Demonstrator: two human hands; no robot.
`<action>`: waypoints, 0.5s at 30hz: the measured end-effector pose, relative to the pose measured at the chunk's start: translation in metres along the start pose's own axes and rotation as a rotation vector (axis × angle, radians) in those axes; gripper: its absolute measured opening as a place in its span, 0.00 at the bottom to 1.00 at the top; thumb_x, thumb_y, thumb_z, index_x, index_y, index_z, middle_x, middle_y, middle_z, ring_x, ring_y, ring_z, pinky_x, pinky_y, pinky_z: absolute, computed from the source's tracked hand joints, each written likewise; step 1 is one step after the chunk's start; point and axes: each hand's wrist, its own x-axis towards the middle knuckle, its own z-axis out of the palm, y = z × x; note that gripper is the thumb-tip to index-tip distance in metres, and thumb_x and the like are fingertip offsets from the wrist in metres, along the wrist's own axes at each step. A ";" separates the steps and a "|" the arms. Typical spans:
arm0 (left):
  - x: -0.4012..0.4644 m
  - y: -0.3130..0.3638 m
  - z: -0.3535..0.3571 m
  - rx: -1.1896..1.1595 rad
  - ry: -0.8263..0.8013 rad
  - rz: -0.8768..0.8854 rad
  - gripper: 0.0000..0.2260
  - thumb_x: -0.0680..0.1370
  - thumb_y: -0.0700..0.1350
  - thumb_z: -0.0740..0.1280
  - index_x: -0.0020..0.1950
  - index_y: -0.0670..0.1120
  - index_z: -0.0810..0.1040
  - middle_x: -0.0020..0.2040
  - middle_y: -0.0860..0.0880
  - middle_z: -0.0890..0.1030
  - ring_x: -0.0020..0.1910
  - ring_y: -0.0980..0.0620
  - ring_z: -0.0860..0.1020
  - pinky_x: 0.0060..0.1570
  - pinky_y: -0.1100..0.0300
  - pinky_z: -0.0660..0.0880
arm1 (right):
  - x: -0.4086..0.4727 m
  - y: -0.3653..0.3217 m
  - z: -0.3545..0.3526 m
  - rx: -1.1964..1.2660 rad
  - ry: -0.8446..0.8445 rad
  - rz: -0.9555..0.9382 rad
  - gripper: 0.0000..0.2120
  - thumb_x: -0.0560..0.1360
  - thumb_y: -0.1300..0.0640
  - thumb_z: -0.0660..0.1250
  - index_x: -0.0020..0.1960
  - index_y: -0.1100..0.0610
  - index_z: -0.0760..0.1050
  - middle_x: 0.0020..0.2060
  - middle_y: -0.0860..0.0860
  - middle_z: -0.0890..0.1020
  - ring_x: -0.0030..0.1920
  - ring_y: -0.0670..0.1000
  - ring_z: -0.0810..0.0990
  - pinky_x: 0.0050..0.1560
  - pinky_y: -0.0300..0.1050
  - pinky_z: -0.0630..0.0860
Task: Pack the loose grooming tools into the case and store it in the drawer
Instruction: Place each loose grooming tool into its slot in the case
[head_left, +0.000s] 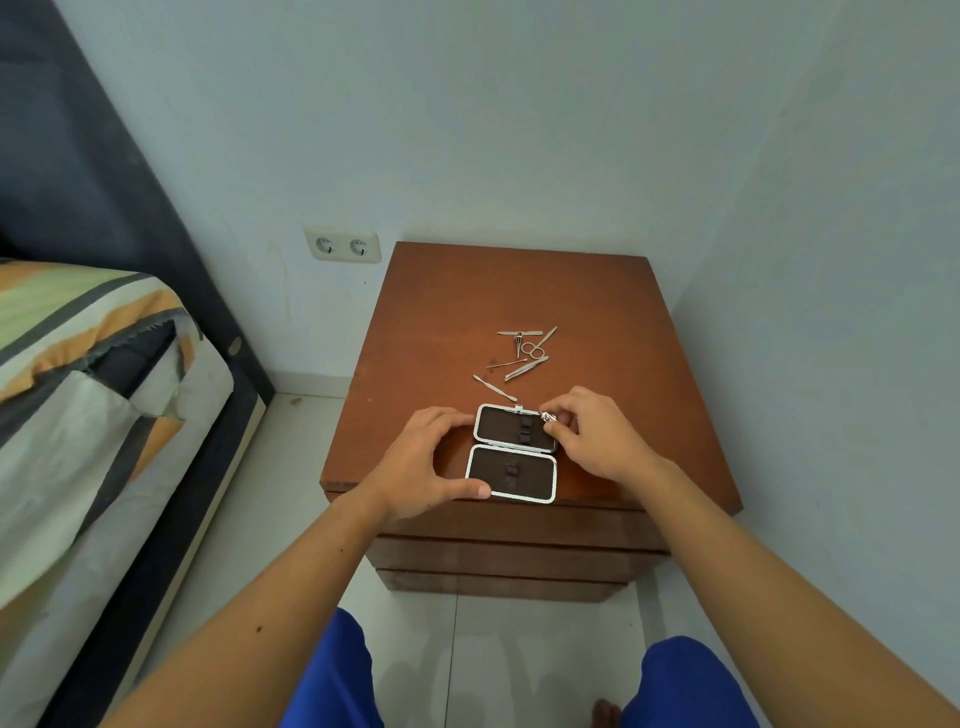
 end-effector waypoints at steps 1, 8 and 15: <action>0.000 -0.002 0.000 0.003 0.020 -0.008 0.38 0.70 0.64 0.81 0.76 0.56 0.73 0.74 0.58 0.70 0.71 0.62 0.66 0.68 0.67 0.68 | -0.003 0.002 -0.001 0.003 0.007 0.013 0.12 0.81 0.56 0.70 0.64 0.53 0.83 0.47 0.50 0.78 0.44 0.48 0.76 0.51 0.44 0.72; 0.014 -0.011 -0.008 0.084 0.124 0.059 0.18 0.73 0.55 0.81 0.61 0.53 0.88 0.65 0.57 0.82 0.71 0.54 0.72 0.71 0.52 0.71 | -0.034 0.014 -0.007 0.080 0.061 0.076 0.09 0.78 0.57 0.74 0.58 0.52 0.85 0.42 0.47 0.80 0.39 0.43 0.77 0.42 0.32 0.71; 0.033 -0.017 -0.012 0.030 0.092 0.040 0.15 0.75 0.51 0.80 0.62 0.56 0.87 0.63 0.55 0.78 0.73 0.54 0.64 0.73 0.56 0.60 | -0.068 0.016 0.000 0.187 0.110 0.127 0.09 0.75 0.57 0.78 0.55 0.52 0.86 0.42 0.46 0.82 0.39 0.45 0.79 0.44 0.32 0.75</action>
